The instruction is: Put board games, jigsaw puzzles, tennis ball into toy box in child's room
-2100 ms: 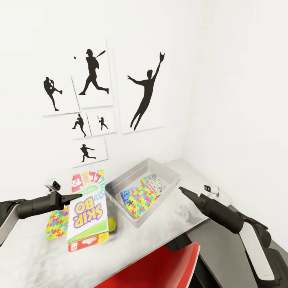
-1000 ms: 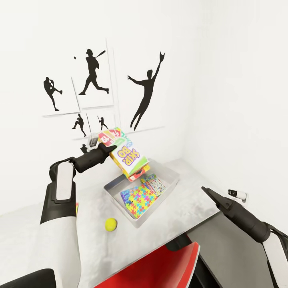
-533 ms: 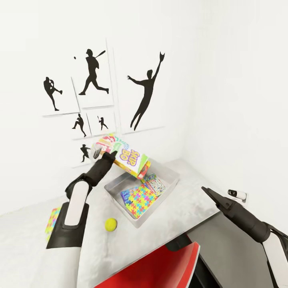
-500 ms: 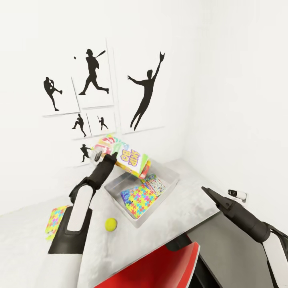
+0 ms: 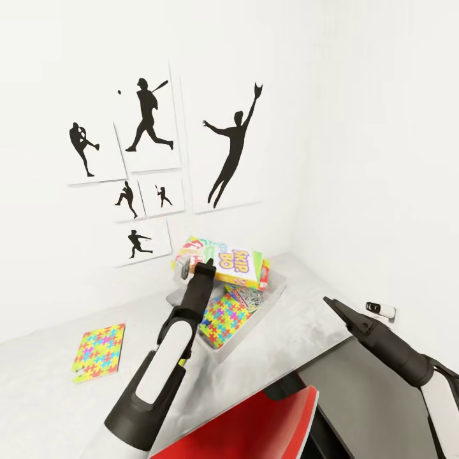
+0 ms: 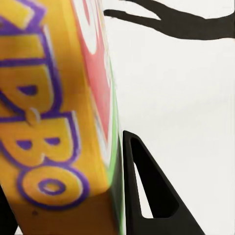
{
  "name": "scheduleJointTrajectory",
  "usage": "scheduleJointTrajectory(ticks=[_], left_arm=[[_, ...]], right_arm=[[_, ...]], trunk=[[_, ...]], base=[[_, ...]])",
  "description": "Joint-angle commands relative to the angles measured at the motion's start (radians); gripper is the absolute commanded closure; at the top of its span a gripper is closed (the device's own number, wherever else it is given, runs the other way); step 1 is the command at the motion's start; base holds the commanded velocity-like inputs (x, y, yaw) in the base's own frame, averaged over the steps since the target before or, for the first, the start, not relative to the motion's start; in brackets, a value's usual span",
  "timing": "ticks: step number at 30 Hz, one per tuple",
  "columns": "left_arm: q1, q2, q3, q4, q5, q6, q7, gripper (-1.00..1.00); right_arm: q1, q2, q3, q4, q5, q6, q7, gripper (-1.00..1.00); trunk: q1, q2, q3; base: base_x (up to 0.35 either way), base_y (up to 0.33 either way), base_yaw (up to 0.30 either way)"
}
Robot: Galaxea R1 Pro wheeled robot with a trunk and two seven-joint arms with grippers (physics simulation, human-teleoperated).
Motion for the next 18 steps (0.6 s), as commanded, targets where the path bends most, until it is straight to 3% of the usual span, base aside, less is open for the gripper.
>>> scheduleJointTrajectory(ticks=[1,3,7,11,18], left_arm=[[-0.005,0.000,-0.035,0.010,0.022,-0.057,0.032,1.00],[-0.013,0.000,-0.078,0.036,0.035,-0.125,0.075,1.00],[-0.033,0.000,-0.127,0.111,0.046,-0.228,0.179,1.00],[-0.061,0.000,-0.139,0.154,0.049,-0.263,0.254,1.00],[-0.074,0.000,-0.152,0.166,0.049,-0.363,0.292,1.00]], right_arm=[[-0.001,0.000,-0.001,0.000,-0.004,0.006,0.000,-1.00],[-0.001,0.000,-0.001,0.000,-0.004,0.007,0.000,-1.00],[0.013,0.002,-0.001,-0.001,-0.005,0.006,0.000,-1.00],[0.024,0.002,-0.002,-0.007,-0.008,0.008,-0.004,-1.00],[0.026,0.000,-0.003,-0.016,-0.010,0.050,-0.007,-1.00]], trunk=[[0.001,-0.002,-0.002],[0.001,-0.002,-0.002],[0.001,-0.002,-0.002],[0.001,-0.002,-0.002],[0.001,-0.002,-0.002]], base=[[0.000,0.000,0.000],[0.000,0.000,0.000],[0.000,0.000,0.000],[0.000,0.000,0.000],[0.000,0.000,0.000]])
